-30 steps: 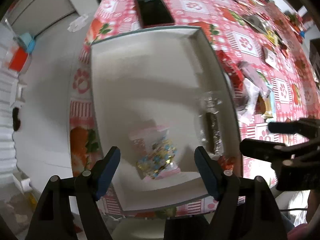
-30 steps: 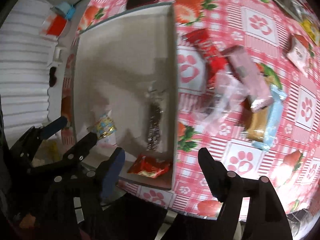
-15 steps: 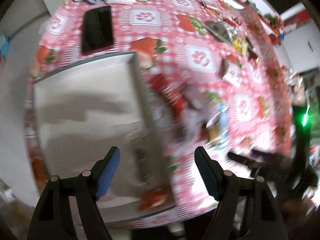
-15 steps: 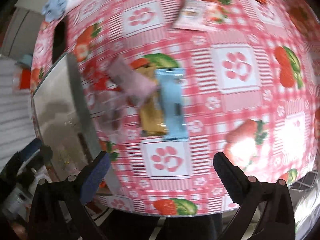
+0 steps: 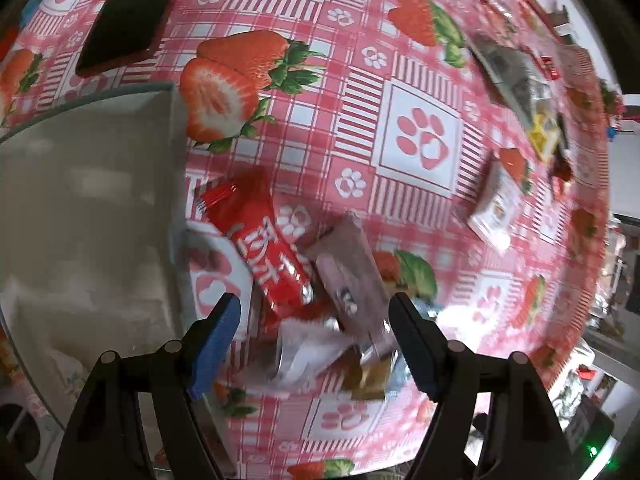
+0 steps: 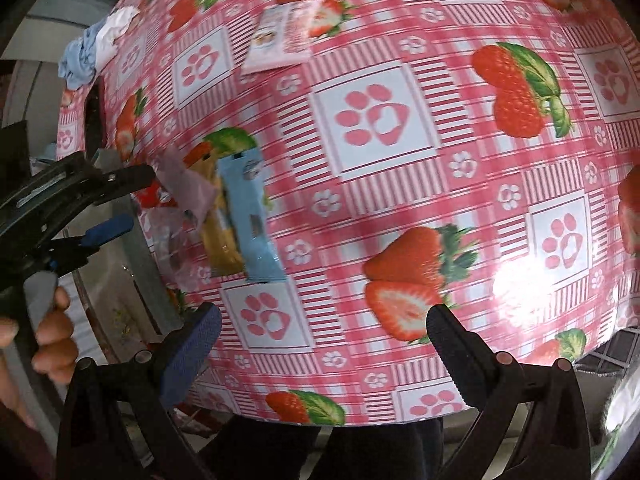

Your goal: Organize snacks

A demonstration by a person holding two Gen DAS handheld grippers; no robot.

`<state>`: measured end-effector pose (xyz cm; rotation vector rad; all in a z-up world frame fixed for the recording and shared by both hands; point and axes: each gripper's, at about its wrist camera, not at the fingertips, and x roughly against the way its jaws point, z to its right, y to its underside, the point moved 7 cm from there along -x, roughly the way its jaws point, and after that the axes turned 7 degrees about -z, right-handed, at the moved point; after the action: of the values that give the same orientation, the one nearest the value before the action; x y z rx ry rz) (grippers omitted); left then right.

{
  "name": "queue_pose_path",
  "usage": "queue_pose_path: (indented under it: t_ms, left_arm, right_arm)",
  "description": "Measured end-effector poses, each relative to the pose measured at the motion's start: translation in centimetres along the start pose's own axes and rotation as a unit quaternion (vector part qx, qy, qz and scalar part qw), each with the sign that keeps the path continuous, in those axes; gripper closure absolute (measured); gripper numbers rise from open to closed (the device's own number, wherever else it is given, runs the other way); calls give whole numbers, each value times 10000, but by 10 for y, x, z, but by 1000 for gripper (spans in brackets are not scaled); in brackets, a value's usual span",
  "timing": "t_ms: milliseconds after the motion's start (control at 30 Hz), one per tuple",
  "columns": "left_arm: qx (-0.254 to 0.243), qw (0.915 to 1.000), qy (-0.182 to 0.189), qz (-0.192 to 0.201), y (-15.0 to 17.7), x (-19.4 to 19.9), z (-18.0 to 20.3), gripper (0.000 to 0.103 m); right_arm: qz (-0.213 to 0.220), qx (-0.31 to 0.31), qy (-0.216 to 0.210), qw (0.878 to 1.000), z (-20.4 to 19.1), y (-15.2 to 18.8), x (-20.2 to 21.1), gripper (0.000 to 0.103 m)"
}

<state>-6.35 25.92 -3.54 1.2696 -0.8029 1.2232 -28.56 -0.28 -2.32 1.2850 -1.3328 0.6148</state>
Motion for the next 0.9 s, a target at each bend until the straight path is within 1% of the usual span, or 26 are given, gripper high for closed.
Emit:
queue_pose_path:
  t_ms: [67, 100, 233, 267, 300, 367, 400, 433, 500, 567, 667, 733, 800, 900]
  left_arm:
    - [51, 9997, -246, -21, -6, -7, 2, 23]
    - [89, 9995, -309, -40, -8, -11, 3, 23]
    - [213, 9993, -267, -137, -14, -25, 11, 21]
    - [184, 9991, -370, -113, -16, -27, 14, 21]
    - [101, 9988, -474, -67, -17, -28, 20, 20]
    - [-342, 9976, -604, 47, -19, -32, 45, 20]
    - [-598, 9966, -558, 66, -19, -33, 60, 20]
    - [-842, 9955, -438, 44, -18, -35, 75, 20]
    - [-1127, 9931, -310, -14, -14, -37, 96, 20]
    - [-1276, 9909, -396, 173, -12, -29, 107, 20]
    - [-1513, 9859, -540, 462, -8, -12, 103, 20]
    - [-1670, 9808, -790, 628, -10, -2, 92, 20]
    - [-1777, 9774, -946, 650, -13, 2, 84, 20]
    - [-1778, 9774, -1008, 537, -16, 0, 74, 20]
  right_arm:
    - [-6, 1, -30, 10000, 5, -3, 1, 0]
    - [-14, 5, -58, 10000, 8, -5, 2, 0]
    - [-28, 62, -152, 9999, 14, -14, 4, 0]
    - [-21, 77, -164, 9998, 14, -14, 4, 0]
    - [-12, 84, -185, 9998, 17, -16, 5, 0]
    - [-3, 71, -218, 9997, 20, -18, 5, 0]
    - [-5, 38, -234, 9997, 23, -19, 5, 0]
    - [-13, -3, -236, 9997, 27, -20, 5, 0]
    - [-27, -67, -223, 9997, 33, -22, 4, 0]
    - [-19, -140, -196, 9997, 40, -24, 6, 0]
    - [22, -255, -203, 9995, 50, -28, 9, 0]
    - [61, -313, -205, 9993, 55, -32, 12, 0]
    - [88, -382, -222, 9990, 58, -37, 12, 0]
    - [63, -505, -261, 9984, 62, -42, 10, 0]
